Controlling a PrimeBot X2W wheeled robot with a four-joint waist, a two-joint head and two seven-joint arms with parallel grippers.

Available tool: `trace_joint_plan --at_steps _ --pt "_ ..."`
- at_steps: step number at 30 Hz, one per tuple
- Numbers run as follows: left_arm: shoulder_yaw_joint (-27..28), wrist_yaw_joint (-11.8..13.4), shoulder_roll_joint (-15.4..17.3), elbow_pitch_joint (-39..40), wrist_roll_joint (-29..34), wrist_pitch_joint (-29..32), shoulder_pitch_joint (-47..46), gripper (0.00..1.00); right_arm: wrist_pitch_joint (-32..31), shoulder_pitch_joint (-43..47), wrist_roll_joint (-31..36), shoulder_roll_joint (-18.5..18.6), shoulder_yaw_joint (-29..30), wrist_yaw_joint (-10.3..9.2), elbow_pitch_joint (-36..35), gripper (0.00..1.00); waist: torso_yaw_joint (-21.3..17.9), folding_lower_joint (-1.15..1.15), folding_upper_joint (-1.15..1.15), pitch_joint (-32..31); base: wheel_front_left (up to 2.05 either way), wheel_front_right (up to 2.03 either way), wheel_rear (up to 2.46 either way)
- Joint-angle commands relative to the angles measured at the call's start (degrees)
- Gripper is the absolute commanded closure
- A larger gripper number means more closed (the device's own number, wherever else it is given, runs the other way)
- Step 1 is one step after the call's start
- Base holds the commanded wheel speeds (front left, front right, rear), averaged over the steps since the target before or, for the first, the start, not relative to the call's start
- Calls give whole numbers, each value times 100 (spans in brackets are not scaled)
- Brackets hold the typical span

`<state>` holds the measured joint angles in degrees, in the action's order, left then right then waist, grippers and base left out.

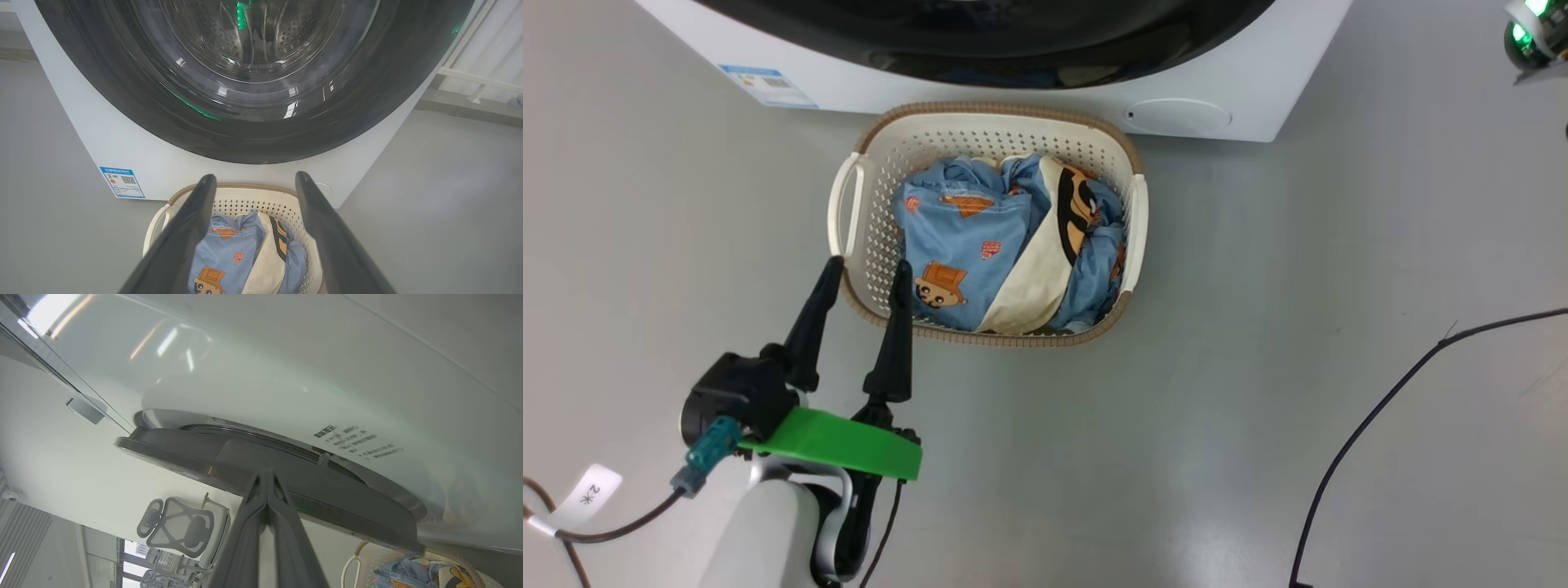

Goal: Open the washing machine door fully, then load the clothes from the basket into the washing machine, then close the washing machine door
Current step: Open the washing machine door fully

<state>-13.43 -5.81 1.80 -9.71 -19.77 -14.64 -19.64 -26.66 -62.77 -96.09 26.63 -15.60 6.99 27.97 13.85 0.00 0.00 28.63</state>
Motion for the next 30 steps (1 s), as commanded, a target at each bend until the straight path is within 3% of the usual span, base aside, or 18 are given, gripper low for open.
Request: trace_joint_plan --at_steps 1,30 --pt "134 40 108 180 -65 -36 -112 0 -55 -100 94 -61 -28 50 -104 100 82 0 0 86 0 0 0" --pt "-257 211 108 517 -403 -36 -291 0 -358 -1139 667 -210 -199 50 337 100 520 0 0 623 0 0 0"
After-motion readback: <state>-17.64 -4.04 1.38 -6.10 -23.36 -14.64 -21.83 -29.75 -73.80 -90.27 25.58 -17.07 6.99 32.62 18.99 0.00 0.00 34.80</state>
